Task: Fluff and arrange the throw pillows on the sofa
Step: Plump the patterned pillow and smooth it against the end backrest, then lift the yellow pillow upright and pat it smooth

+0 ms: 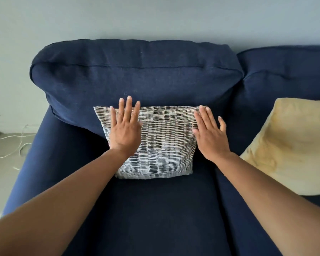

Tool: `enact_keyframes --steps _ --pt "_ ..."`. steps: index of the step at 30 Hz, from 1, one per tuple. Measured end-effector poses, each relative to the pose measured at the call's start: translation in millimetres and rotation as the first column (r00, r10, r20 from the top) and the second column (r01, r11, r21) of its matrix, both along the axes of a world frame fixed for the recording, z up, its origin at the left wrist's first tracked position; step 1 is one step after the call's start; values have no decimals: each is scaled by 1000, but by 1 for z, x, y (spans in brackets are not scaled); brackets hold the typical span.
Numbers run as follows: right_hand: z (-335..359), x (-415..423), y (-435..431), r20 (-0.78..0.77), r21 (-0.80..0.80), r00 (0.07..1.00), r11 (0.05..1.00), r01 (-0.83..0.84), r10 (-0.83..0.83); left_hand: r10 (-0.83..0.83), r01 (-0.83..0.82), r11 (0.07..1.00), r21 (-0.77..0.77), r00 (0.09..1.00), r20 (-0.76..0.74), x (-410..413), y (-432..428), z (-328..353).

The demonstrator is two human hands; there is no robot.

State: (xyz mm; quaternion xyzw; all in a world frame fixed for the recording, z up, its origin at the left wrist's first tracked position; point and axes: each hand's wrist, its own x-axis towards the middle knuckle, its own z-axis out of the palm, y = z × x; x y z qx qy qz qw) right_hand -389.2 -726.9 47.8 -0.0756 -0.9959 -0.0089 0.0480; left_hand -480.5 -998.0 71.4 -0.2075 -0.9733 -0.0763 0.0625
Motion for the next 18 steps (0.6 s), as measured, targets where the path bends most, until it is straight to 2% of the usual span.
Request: enact_keyframes --steps 3,7,10,14,16,18 --pt "27 23 16 -12 -73 990 987 142 -143 -74 68 995 74 995 74 25 49 28" --pt "49 66 63 11 -19 984 984 175 -175 -109 83 984 159 981 163 55 112 46" --pt "59 100 116 -6 -20 971 971 237 -237 -177 148 969 198 974 140 79 164 53" --pt "66 140 198 -133 -93 930 938 332 -343 -256 207 941 267 953 164 106 240 58" --pt "67 156 243 -182 -124 907 924 361 -379 -251 201 941 271 953 167 114 279 58" --pt "67 171 292 -185 -123 908 926 357 -375 -210 179 953 243 972 109 123 321 58"
